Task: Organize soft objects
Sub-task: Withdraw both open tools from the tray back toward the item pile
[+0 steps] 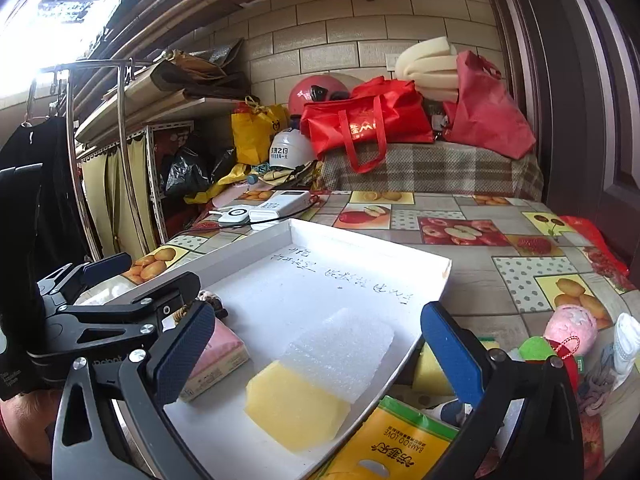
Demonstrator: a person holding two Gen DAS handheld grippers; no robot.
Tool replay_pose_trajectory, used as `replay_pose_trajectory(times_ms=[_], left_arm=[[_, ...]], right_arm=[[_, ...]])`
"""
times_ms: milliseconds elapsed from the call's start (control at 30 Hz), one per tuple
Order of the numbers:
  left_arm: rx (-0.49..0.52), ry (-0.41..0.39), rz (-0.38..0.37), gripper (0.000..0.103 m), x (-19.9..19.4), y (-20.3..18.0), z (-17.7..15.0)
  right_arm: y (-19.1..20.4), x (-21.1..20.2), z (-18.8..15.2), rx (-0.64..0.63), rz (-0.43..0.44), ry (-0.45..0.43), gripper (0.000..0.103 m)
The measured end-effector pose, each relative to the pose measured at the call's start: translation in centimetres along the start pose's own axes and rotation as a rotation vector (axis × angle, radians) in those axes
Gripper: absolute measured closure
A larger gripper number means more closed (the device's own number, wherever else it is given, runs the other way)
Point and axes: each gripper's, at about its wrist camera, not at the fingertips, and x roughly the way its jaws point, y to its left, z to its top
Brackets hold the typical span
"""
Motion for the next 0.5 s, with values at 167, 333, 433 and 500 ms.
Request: replay_pose_trajectory(times_ms=[167, 333, 433, 500], left_arm=[[-0.001, -0.015, 0.006, 0.000, -0.3, 0.1, -0.1], [0.007, -0.043, 0.010, 0.000, -0.9, -0.1, -0.1], [0.013, -0.063, 0.012, 0.000, -1.3, -0.3, -0.1], [0.018, -0.074, 0.013, 0.000, -1.5, -0.4, -0.2]], right_arm=[[-0.4, -0.6, -0.1, 0.015, 0.002, -0.028, 0.000], [-0.7, -1.5, -0.4, 0.018, 0.005, -0.038, 0.000], [-1.1, -1.9, -0.5, 0.022, 0.003, -0.042, 0.000], [-1.3, -2.1, -0.6, 0.028, 0.001, -0.043, 0.000]])
